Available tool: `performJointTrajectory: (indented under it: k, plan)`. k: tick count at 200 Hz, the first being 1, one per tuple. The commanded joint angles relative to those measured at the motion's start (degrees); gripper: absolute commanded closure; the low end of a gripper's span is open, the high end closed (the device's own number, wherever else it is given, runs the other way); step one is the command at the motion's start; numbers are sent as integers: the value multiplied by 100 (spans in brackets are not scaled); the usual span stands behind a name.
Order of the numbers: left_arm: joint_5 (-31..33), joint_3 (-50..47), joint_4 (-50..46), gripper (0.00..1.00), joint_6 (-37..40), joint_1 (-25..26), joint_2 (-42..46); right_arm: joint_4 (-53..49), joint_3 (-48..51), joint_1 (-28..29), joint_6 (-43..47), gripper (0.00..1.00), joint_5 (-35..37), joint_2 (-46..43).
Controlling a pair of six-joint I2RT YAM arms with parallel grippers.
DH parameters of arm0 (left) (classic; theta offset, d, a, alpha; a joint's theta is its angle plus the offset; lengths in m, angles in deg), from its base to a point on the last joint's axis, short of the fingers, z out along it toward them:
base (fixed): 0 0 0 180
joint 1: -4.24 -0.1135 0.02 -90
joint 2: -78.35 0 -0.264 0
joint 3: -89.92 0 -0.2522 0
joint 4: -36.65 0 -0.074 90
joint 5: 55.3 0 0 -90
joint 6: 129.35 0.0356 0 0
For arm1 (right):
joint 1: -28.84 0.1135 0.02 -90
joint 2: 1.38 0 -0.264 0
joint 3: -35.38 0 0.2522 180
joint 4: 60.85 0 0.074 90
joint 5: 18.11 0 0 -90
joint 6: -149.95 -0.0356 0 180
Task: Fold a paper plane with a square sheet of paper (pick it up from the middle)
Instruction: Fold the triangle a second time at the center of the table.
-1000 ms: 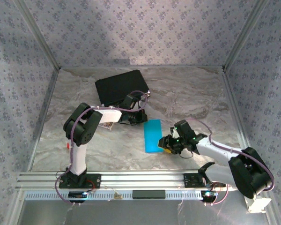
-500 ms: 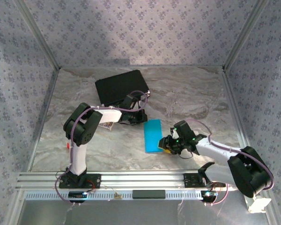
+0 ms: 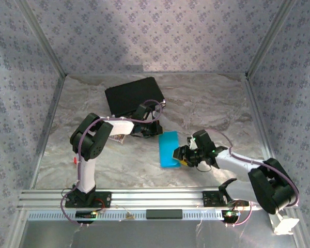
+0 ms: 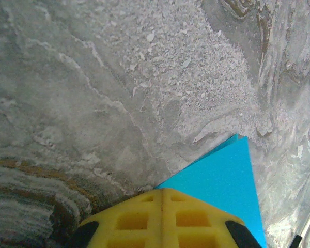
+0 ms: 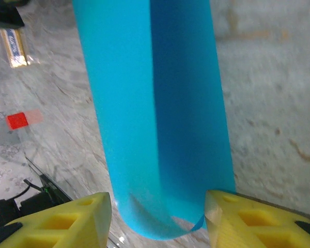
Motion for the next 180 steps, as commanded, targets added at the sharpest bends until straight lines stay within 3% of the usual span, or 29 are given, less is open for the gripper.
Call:
performJointTrajectory:
  k: [1, 57, 107, 144, 166, 180]
  plan:
    - [-45, -150, -305, 96, 7, 18, -263, 335, -305, -234, 353, 48, -524, 397]
    - [-76, -123, -288, 96, -13, 25, -255, 614, -414, -453, 689, 50, -921, 776]
    - [-449, -43, -118, 89, 75, 8, -120, 438, -423, -606, 936, 63, -822, 1138]
    - [-573, 217, -331, 77, 212, 7, 161, 799, -302, -605, 836, 77, -790, 1323]
    - [-314, 160, -446, 54, 263, -1, 621, 688, -362, -615, 889, 80, -722, 1335]
    - [-281, 136, -544, 47, 317, -7, 884, 688, -386, -616, 897, 83, -737, 1361]
